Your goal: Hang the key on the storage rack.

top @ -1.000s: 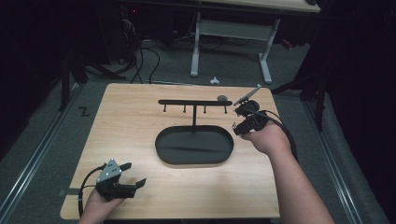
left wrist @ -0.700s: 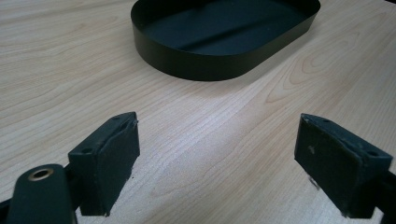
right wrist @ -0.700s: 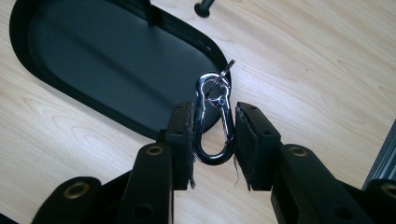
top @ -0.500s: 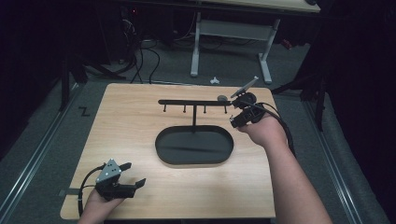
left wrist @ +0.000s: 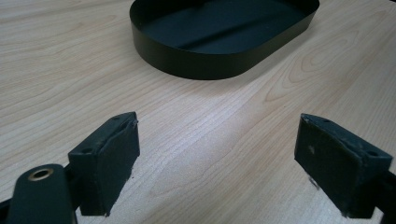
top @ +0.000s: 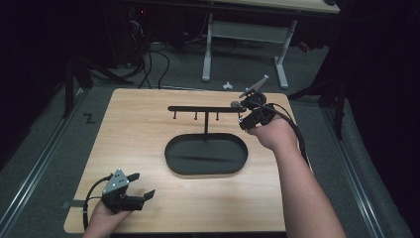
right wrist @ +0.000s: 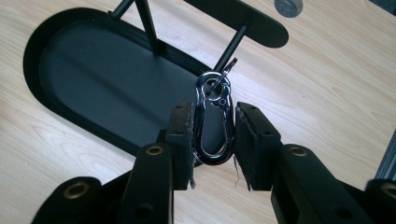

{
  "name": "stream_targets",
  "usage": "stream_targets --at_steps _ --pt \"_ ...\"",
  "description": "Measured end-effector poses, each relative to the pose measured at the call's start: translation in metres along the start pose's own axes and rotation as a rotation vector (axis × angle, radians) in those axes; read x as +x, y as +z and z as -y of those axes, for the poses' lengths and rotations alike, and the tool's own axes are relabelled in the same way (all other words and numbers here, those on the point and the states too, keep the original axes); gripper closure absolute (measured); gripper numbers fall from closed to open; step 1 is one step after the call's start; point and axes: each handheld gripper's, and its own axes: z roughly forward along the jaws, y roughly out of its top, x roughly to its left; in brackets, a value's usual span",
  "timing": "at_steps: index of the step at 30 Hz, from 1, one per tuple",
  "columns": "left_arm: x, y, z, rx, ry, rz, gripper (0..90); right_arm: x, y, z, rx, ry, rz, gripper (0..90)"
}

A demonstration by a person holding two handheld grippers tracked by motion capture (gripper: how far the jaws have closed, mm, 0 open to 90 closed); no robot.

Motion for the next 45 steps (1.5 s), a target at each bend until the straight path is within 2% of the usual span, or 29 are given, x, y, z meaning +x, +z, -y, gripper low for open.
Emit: stream_targets --at_steps 24,45 --pt "0.0 0.001 0.0 0.01 0.001 0.006 14.5 0.009 0.007 -0.009 -0.007 -0.02 -0.014 68.4" --pt "-0.001 0.002 0.0 0.021 0.005 0.019 14.5 0.019 0.022 -0.018 0.016 -0.024 -0.016 68.3"
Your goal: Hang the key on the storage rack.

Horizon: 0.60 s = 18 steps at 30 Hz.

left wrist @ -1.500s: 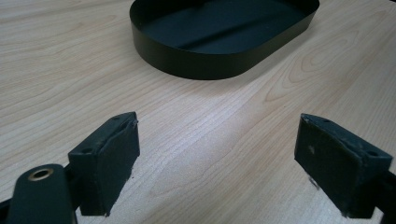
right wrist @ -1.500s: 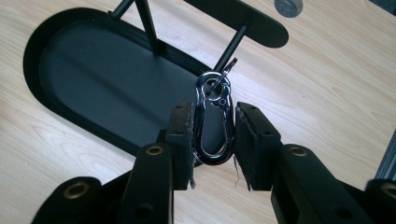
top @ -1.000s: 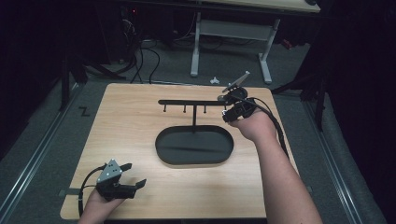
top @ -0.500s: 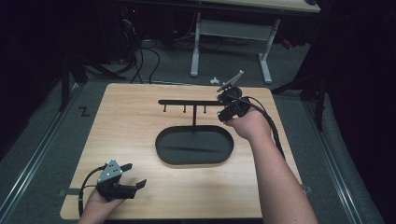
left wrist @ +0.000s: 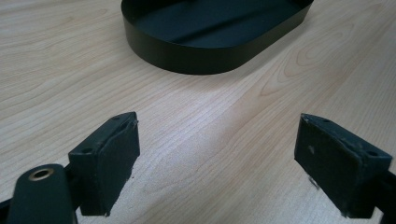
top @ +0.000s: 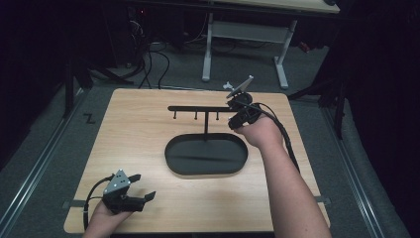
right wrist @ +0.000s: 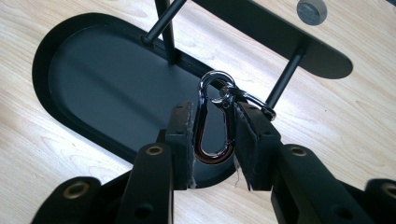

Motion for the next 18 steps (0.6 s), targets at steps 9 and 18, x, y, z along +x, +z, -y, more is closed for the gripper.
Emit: stream_targets --at_steps 9,18 --pt "-0.0004 0.0008 0.0001 0.002 0.0 0.004 14.6 -0.0021 0.0088 0.0052 0.02 0.015 0.002 68.0" --pt "-0.0007 0.0017 0.0004 0.013 0.006 0.006 14.6 -0.0092 0.006 0.0077 0.004 0.043 0.004 65.6"
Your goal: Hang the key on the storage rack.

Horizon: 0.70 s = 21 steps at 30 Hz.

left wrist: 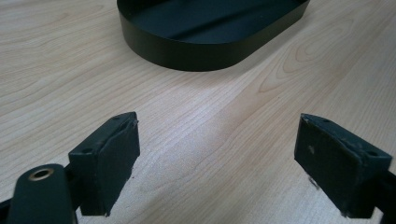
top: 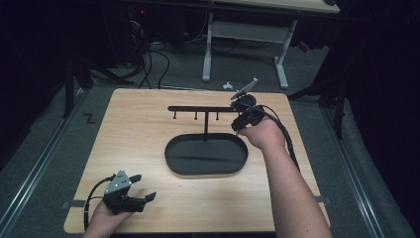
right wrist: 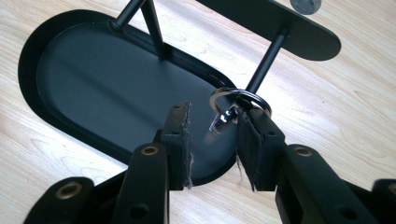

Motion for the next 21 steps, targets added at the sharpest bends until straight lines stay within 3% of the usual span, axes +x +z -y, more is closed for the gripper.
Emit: stream_targets --at_steps 21 --pt "-0.0013 0.0011 -0.0001 0.012 0.009 -0.001 14.6 -0.0031 -0.003 0.009 -0.007 0.009 0.001 66.6"
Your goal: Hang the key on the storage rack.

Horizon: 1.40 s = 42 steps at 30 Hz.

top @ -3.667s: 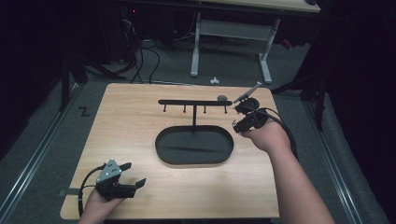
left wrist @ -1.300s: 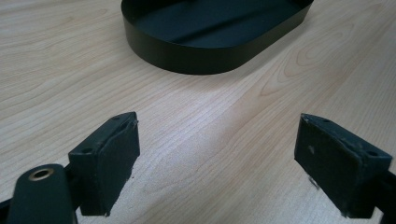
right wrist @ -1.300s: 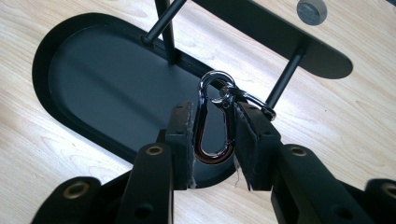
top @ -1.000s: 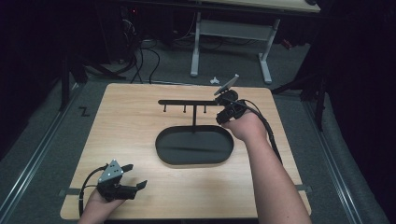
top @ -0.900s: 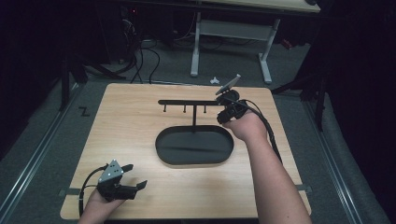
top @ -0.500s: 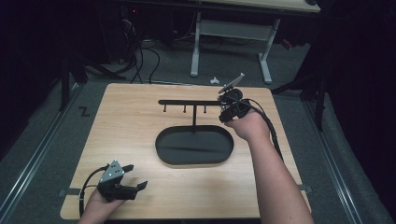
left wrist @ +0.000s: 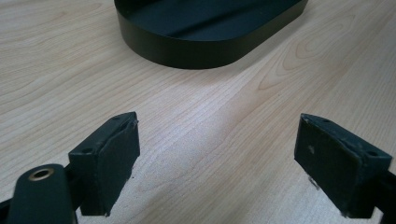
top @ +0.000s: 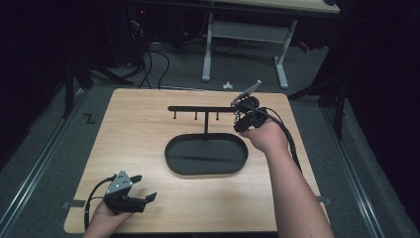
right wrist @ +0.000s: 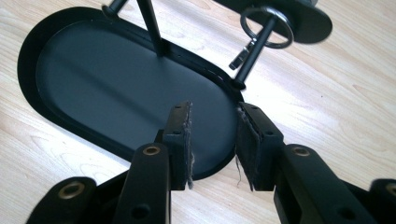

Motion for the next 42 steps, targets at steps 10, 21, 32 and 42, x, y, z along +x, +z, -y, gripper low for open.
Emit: stream_targets --at_steps 10,21,32,42 --pt "-0.001 0.001 0.0 0.0 0.001 -0.002 14.6 -0.006 -0.002 0.016 0.005 0.029 -0.003 66.6" --pt "-0.001 0.001 0.001 0.007 0.006 -0.004 14.6 -0.008 0.013 0.036 0.034 0.033 -0.006 65.2" --pt "-0.001 -0.001 0.004 0.014 0.005 -0.008 14.6 -0.009 0.048 0.073 0.03 0.054 -0.014 55.5" --pt "-0.002 -0.004 0.007 0.023 0.004 -0.015 14.6 -0.007 0.072 0.12 -0.075 0.091 -0.01 48.6"
